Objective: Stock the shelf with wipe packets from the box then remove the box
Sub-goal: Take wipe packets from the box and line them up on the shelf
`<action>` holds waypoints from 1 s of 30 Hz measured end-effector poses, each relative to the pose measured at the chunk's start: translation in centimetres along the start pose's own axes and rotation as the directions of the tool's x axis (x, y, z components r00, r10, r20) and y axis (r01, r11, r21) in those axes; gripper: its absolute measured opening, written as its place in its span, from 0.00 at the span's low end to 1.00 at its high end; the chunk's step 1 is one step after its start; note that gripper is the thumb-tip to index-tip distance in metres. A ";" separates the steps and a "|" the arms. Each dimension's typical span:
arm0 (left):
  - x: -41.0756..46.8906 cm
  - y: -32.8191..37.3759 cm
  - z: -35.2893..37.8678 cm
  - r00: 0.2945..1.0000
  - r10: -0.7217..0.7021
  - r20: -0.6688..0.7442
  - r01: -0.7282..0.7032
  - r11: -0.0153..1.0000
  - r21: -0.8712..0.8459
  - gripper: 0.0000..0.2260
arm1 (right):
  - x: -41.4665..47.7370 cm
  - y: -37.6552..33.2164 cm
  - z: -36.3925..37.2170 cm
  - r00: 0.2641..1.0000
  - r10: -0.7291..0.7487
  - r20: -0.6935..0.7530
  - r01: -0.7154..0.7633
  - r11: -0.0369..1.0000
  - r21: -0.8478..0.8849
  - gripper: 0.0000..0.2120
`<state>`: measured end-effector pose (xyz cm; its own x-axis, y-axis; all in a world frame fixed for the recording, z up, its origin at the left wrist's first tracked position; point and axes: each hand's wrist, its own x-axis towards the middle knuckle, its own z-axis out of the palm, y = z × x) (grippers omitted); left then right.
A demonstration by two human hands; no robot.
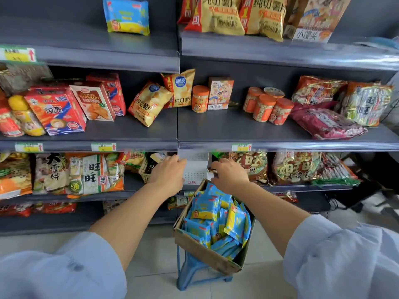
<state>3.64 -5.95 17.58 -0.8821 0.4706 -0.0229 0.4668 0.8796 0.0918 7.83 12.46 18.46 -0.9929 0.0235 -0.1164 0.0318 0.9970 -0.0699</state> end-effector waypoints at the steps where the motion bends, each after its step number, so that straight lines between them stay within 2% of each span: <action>1: 0.2 0.1 0.9 1.000 0.009 0.019 -0.009 1.000 -0.002 0.20 | 0.1 0.2 0.7 1.000 0.009 0.020 -0.009 1.000 -0.001 0.17; 5: 1.3 0.3 4.2 0.994 0.054 0.095 -0.050 0.998 -0.035 0.18 | 0.6 1.2 3.7 0.995 0.054 0.085 -0.055 0.998 0.014 0.15; 12: 3.0 1.1 10.8 0.975 0.086 0.205 -0.073 0.995 -0.068 0.20 | 2.2 3.6 9.9 0.973 0.099 0.207 -0.106 0.994 0.025 0.23; 21: 6.5 2.4 20.5 0.956 0.128 0.264 -0.113 0.991 -0.070 0.20 | 5.4 7.1 18.4 0.951 0.157 0.266 -0.186 0.979 0.085 0.18; 26: 8.4 3.0 25.3 0.939 0.192 0.284 -0.209 0.977 0.031 0.28 | 7.3 8.4 21.9 0.940 0.214 0.266 -0.270 0.943 0.195 0.16; 30: 8.8 3.4 27.5 0.918 0.169 0.358 -0.208 0.975 0.072 0.37 | 8.2 8.9 23.7 0.922 0.242 0.304 -0.341 0.878 0.336 0.18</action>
<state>-0.84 3.10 -9.67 -0.7081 0.6062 -0.3620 0.6434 0.7652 0.0227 2.64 19.74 -6.64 -0.8727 0.2404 -0.4249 0.4049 0.8427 -0.3549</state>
